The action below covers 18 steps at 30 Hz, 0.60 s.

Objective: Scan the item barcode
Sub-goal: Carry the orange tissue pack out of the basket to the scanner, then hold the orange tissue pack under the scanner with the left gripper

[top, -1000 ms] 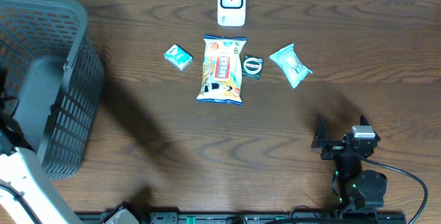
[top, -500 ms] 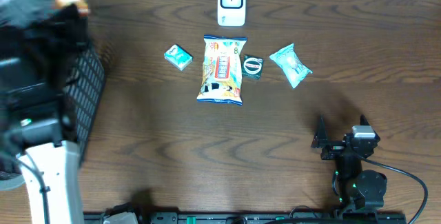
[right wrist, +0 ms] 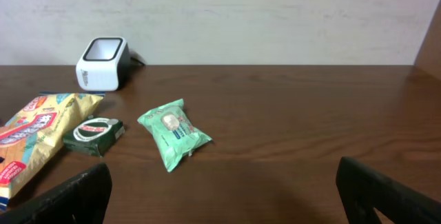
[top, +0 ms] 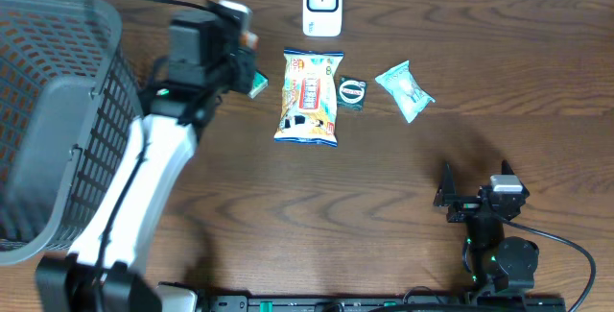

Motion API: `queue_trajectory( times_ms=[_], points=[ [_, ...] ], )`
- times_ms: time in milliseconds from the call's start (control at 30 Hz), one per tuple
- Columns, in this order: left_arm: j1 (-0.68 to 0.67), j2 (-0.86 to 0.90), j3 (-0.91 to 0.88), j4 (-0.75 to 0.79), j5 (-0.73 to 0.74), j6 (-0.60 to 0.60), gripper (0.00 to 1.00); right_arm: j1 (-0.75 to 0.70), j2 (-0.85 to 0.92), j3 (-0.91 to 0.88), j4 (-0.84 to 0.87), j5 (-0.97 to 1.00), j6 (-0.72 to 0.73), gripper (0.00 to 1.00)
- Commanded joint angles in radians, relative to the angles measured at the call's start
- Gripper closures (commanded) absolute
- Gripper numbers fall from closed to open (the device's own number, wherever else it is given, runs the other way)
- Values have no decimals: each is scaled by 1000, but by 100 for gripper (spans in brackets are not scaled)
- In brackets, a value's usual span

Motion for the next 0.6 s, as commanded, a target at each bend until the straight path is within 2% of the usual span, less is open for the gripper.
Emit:
queue_trajectory(
  times_ms=[0,167,567],
  points=[
    [-39,70,1,-13,-156,54,93,-8,-2,-2,-4,-2,10,1],
    [-65,201,1,-21,-261,55,93,-8,-2,-2,-4,-2,10,1],
    [-65,388,1,-88,-263,17,93,-8,-2,-2,-4,-2,10,1]
  ],
)
